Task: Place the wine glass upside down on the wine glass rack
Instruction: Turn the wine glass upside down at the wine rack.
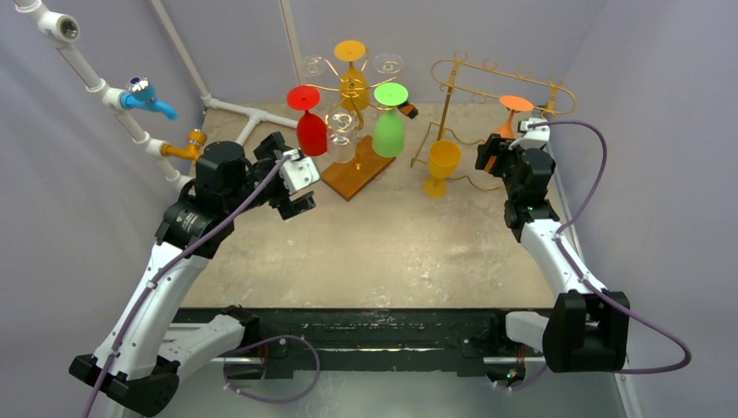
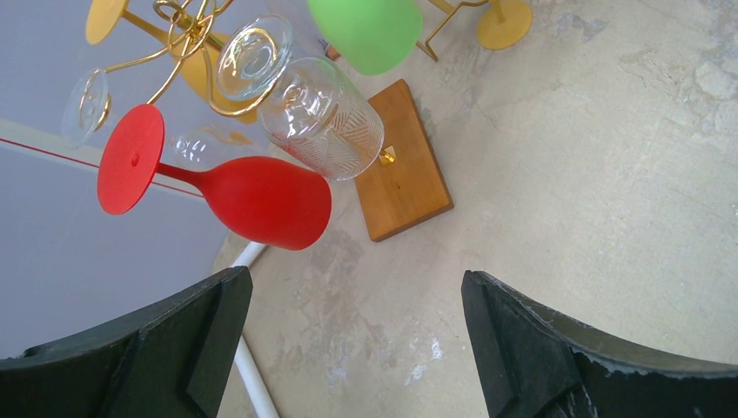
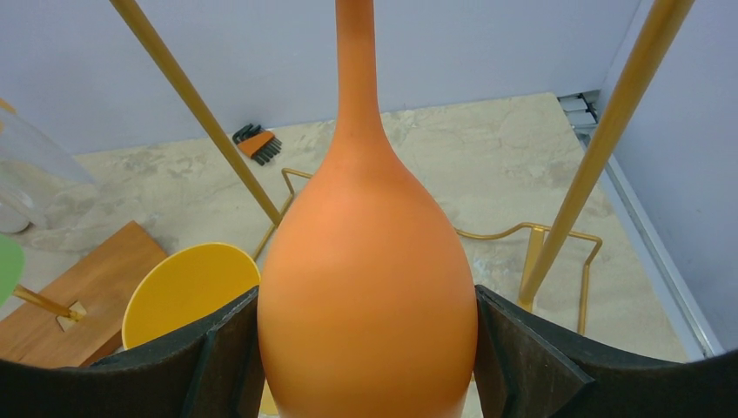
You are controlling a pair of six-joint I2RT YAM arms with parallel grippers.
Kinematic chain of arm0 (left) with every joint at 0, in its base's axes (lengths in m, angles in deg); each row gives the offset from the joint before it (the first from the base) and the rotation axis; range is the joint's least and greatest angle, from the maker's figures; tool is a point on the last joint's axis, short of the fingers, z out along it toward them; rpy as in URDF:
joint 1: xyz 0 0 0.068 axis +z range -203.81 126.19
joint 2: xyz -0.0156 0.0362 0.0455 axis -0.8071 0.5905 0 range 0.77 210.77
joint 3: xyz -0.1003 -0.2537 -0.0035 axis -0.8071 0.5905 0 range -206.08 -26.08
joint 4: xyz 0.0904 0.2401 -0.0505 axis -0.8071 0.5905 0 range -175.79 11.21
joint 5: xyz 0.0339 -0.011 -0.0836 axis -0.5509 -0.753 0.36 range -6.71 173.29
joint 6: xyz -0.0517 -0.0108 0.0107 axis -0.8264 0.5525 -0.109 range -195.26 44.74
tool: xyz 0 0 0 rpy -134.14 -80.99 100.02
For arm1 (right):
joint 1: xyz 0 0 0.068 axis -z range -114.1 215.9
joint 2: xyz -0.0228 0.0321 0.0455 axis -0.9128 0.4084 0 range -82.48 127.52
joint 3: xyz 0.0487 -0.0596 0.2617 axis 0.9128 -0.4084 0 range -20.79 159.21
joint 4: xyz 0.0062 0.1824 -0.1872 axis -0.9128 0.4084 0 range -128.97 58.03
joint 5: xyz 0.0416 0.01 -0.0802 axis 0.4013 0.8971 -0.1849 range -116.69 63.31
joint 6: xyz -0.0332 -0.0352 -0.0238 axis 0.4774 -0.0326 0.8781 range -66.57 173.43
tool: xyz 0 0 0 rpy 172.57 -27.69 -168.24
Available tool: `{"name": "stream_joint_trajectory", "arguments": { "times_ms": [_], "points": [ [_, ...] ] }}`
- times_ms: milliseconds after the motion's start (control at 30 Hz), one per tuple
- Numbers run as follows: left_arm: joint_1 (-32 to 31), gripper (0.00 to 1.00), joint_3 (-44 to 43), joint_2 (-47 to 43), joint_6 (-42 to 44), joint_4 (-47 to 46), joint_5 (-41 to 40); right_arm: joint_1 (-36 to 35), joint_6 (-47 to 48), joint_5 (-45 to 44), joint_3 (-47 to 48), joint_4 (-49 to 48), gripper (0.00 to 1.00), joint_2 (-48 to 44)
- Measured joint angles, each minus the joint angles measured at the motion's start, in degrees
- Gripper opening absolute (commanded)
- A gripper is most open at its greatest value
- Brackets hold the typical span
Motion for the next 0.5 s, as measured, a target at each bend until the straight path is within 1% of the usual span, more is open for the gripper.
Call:
{"name": "stream_joint_trajectory", "arguments": {
  "times_ms": [67, 133, 233, 267, 500],
  "points": [
    [0.0, 1.0, 0.0, 0.0, 0.0, 0.0, 0.0, 0.0, -0.04, -0.72, 0.0, -0.28, 0.71, 0.0],
    [0.0, 1.0, 0.0, 0.0, 0.0, 0.0, 0.0, 0.02, -0.09, -1.2, 0.0, -0.48, 0.81, 0.11],
    [0.0, 1.0, 0.0, 0.0, 0.0, 0.0, 0.02, 0.07, -0.28, -2.45, 0.0, -0.9, 0.92, 0.74],
    [0.0, 1.0, 0.0, 0.0, -0.02, 0.0, 0.02, 0.09, -0.39, -2.62, 0.0, -1.09, 0.98, 0.96],
    [0.0, 1.0, 0.0, 0.0, 0.0, 0.02, 0.02, 0.11, -0.7, -4.15, 0.0, -1.42, 0.99, 1.92]
  ]
}}
